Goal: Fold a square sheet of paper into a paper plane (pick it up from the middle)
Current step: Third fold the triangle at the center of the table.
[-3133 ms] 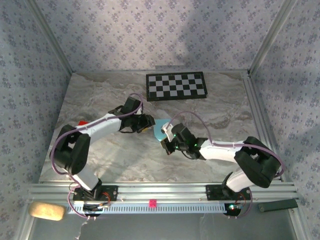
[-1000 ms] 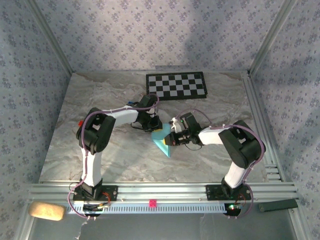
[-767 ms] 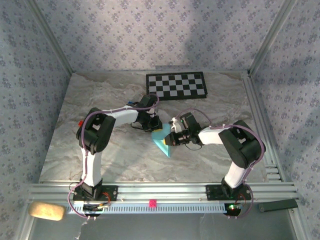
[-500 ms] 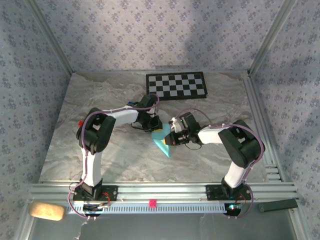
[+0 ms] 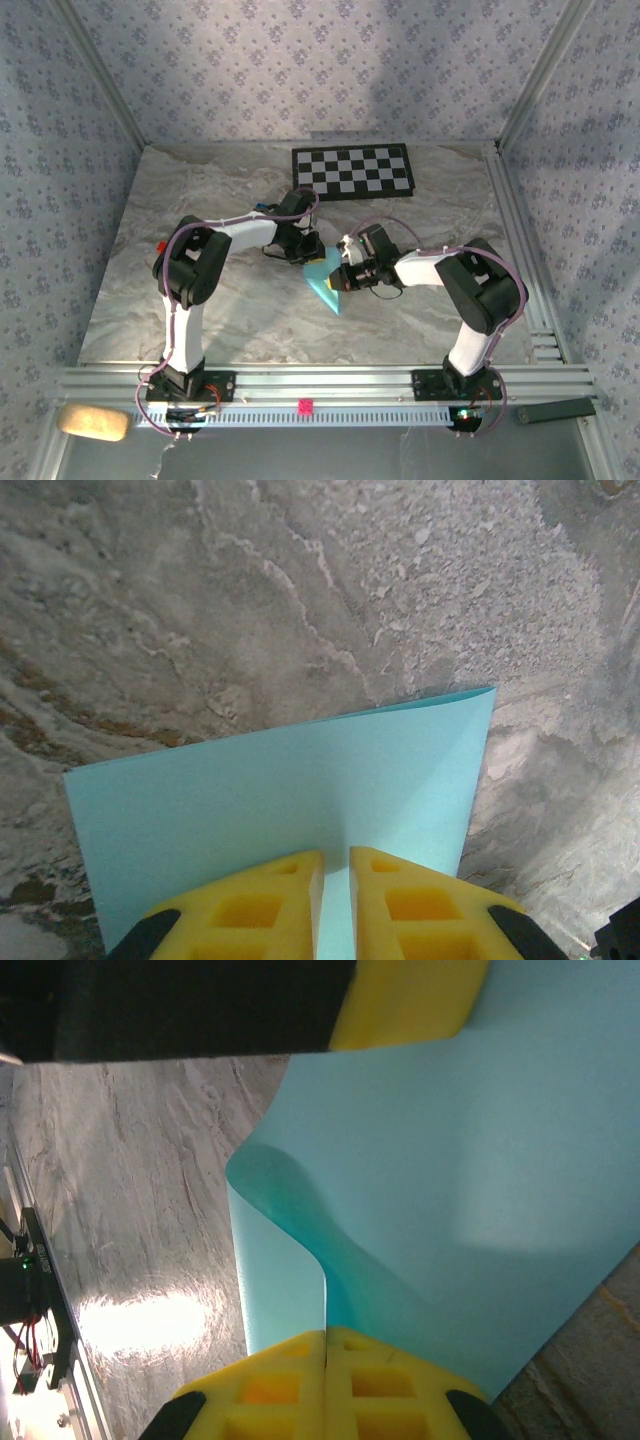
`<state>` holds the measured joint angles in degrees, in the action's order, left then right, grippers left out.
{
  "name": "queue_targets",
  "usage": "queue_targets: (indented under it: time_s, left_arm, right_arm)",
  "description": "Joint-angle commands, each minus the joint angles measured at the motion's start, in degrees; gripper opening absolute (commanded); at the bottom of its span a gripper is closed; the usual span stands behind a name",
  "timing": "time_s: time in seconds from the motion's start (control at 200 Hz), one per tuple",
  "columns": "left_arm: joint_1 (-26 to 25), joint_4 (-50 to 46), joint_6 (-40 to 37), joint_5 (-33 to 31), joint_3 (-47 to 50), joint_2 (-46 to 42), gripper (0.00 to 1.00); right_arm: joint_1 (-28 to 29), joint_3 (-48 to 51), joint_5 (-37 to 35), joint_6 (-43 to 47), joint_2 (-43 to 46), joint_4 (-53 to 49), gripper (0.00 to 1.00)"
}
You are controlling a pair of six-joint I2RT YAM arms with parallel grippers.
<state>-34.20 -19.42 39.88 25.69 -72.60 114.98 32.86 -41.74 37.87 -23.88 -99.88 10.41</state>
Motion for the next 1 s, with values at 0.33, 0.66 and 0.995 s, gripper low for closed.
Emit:
queue_targets:
  time_s: [0.33, 0.66, 0.995]
  left_arm:
    - [-0.72, -2.81, -0.85, -1.96, -0.18, 2.61, 0.16]
    - [-0.80, -2.52, -0.86, -1.96, 0.26, 2.70, 0.16]
    - [-0.93, -2.46, -0.83, -1.87, 0.18, 2.88, 0.16]
  right_arm:
    - [-0.06, -1.47, -1.81, 2.18, -1.29, -2.48, 0.04]
    - [-0.02, -2.02, -1.93, 2.82, -1.55, -2.97, 0.04]
    - [-0.09, -3.19, -1.14, 3.49, -2.32, -4.34, 0.03]
